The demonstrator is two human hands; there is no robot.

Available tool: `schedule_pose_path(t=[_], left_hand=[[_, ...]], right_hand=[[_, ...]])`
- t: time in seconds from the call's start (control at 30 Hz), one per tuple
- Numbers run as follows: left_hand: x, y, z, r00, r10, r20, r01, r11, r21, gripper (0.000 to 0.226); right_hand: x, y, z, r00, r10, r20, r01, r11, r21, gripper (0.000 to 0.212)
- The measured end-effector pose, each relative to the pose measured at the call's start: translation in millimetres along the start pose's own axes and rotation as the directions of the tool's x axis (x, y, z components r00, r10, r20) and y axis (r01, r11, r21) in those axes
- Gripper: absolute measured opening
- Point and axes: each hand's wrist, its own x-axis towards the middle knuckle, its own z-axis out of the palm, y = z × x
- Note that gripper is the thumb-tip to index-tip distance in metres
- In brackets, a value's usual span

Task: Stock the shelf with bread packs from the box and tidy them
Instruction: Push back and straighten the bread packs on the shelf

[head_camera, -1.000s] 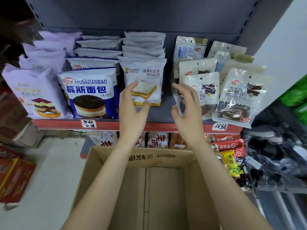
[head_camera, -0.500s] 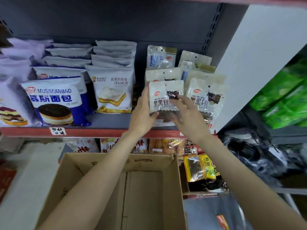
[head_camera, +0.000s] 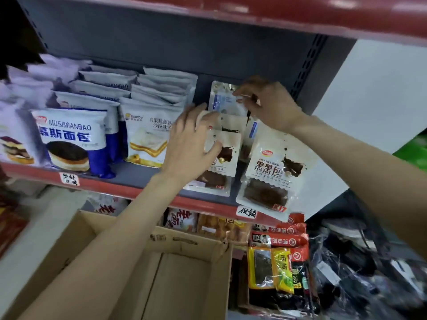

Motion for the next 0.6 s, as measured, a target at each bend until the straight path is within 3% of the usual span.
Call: schedule_pose_path(t=[0.2, 0.4, 0.6], left_hand=[[30, -17, 28, 0.931, -0.055, 0.361, -0.005, 0.987, 0.161, 0.061], [14, -26, 35, 0.936, 0.034, 0.351, -0.122, 0.965, 0.233, 0.068], [11, -32, 37, 0.949, 0.111, 0.294, -0.173, 0.965, 0.197, 0.064]], right_hand=[[58, 34, 30, 0.987, 0.152, 0.052, -0.142, 0.976, -0.166, 0.024], [73, 43, 46, 0.942, 0.303, 0.143, -0.253, 0.922, -0.292, 0.037], [80, 37, 45, 0.973, 0.214, 0.090, -0.191, 0.958, -0.214, 0.024]])
